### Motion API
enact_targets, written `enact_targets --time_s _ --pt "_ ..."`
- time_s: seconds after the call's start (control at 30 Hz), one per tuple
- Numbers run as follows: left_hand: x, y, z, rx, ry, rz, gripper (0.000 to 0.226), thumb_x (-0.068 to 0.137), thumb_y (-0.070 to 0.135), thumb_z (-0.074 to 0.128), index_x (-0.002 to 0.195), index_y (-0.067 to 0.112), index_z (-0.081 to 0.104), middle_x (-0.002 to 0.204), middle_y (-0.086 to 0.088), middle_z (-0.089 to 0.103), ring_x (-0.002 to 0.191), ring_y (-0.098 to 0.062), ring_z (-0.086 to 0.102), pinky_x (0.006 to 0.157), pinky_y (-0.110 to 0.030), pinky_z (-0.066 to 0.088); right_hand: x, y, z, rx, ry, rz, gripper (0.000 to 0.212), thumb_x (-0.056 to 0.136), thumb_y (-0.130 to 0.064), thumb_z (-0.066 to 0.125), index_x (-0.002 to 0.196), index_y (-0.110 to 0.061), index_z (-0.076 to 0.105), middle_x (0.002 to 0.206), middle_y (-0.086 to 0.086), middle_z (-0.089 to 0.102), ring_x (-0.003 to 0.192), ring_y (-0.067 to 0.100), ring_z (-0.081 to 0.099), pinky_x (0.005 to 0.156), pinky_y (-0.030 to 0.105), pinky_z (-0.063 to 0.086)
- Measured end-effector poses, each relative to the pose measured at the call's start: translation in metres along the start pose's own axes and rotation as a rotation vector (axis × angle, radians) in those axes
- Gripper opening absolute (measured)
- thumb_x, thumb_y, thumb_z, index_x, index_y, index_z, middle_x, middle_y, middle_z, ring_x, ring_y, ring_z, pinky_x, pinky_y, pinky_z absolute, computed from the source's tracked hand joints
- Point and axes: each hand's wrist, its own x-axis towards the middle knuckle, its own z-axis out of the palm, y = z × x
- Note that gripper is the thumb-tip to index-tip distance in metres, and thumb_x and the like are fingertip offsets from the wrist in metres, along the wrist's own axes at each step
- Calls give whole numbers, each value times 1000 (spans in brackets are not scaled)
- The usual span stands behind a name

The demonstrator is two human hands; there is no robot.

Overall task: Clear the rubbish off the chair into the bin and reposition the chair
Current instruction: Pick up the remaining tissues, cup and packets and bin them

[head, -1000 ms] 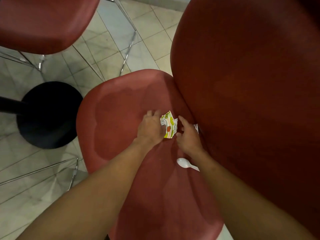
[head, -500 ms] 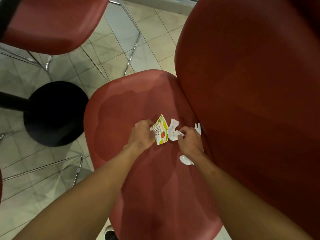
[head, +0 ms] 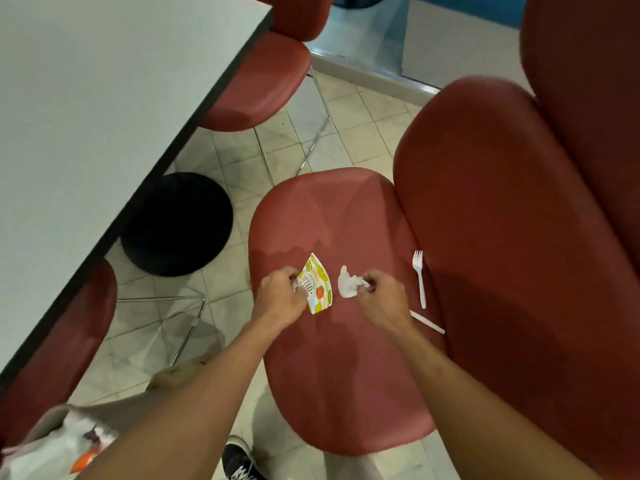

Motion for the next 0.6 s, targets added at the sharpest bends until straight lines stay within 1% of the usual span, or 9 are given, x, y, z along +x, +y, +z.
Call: enact_targets --time_s 0.07,0.17,0.23,0.3,0.37,0.4,0.43,0.5,0.6 --pt "-29 -18 -19 -42 18 -40 28 84 13 61 111 15 64 100 0 68 85 -13 58 72 -22 42 -29 -22 6 7 -15 -25 11 84 -11 55 83 -17 64 71 -4 61 67 16 55 59 24 34" --pt "-68 -46 -41 -68 50 -92 27 83 17 63 109 21 64 101 5 69 84 -10 60 69 -23 45 -70 -49 18 15 -24 -85 12 84 -12 55 82 -20 64 71 -6 63 65 13 56 53 21 36" --pt "-98 -72 -61 -89 95 -138 25 81 19 65 105 25 65 101 8 69 86 -12 63 71 -25 49 -104 -70 33 22 -64 -134 12 85 -13 55 85 -19 65 72 -6 64 64 11 56 54 21 40" --pt "-117 -87 -72 -129 107 -165 23 80 18 66 102 26 64 99 10 68 87 -12 64 74 -27 52 -124 -84 44 54 -88 -160 13 84 -14 56 84 -20 67 72 -6 65 65 13 57 58 26 45" --pt "-141 -109 -89 -190 132 -191 21 77 18 65 95 28 63 95 13 68 85 -11 65 78 -31 55 -152 -103 61 58 -122 -206 12 83 -15 57 82 -23 66 71 -6 65 65 14 58 60 30 47" --pt "-149 -117 -96 -198 149 -196 21 77 18 66 93 29 62 91 14 67 84 -11 64 79 -32 55 -162 -111 67 57 -134 -228 12 83 -16 58 81 -24 65 69 -7 64 63 12 56 59 29 46" --pt "-160 -127 -104 -203 161 -209 21 77 18 66 94 29 62 89 14 65 84 -11 63 79 -32 54 -175 -120 76 53 -150 -252 12 84 -16 58 80 -25 64 65 -8 61 59 9 53 56 27 43" --pt "-179 -149 -119 -232 183 -225 24 77 19 67 100 26 63 92 11 66 85 -13 63 79 -33 54 -196 -136 92 41 -171 -283 11 86 -18 58 82 -25 65 61 -10 57 55 5 49 51 21 38" --pt "-206 -187 -140 -266 227 -247 26 77 21 67 102 27 63 97 8 68 87 -15 64 80 -36 55 -227 -162 118 33 -227 -326 13 86 -19 59 92 -20 70 67 -9 61 61 8 54 56 21 40"
